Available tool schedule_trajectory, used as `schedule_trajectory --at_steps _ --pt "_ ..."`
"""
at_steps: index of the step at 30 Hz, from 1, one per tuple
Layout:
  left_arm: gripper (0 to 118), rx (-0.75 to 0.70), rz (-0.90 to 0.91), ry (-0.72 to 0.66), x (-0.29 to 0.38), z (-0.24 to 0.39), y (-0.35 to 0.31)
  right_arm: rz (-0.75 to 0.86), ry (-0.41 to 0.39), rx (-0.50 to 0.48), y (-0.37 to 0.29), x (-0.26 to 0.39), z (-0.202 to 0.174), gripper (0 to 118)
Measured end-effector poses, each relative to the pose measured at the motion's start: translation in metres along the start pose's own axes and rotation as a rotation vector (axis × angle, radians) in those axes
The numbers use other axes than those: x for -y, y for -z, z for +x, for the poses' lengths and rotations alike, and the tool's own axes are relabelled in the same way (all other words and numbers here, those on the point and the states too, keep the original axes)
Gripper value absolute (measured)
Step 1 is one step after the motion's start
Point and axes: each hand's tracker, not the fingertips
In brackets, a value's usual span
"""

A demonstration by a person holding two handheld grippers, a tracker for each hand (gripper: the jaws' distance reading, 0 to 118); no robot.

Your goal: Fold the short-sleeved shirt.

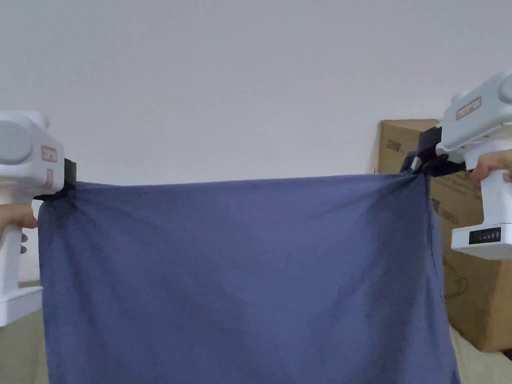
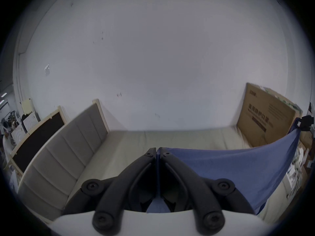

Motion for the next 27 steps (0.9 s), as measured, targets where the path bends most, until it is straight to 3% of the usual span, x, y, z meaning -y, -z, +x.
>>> schedule_trajectory --at_steps 5,10,14,17,22,27 --pt "2 -0.03 0.058 -0.004 -0.054 -0.003 0.011 0.059 0.007 0.01 -0.012 -0.051 -0.047 5" --pt "2 -0.058 0.121 0.017 -0.099 -0.004 0.013 0.127 0.057 -0.008 -0.015 -0.1 -0.06 5" --pt "2 -0.152 0.211 0.128 -0.129 0.001 0.01 0.144 0.028 -0.029 -0.015 -0.111 -0.069 5" --pt "2 -0.154 0.25 0.138 -0.139 0.003 0.009 0.15 0.013 -0.025 -0.006 -0.111 -0.07 5" --pt "2 -0.215 0.251 0.216 -0.11 0.01 0.036 0.089 -0.026 -0.029 0.03 -0.076 -0.063 5" --pt "2 -0.136 0.017 0.123 -0.007 0.014 0.113 -0.064 -0.026 0.054 0.108 -0.006 -0.034 5"
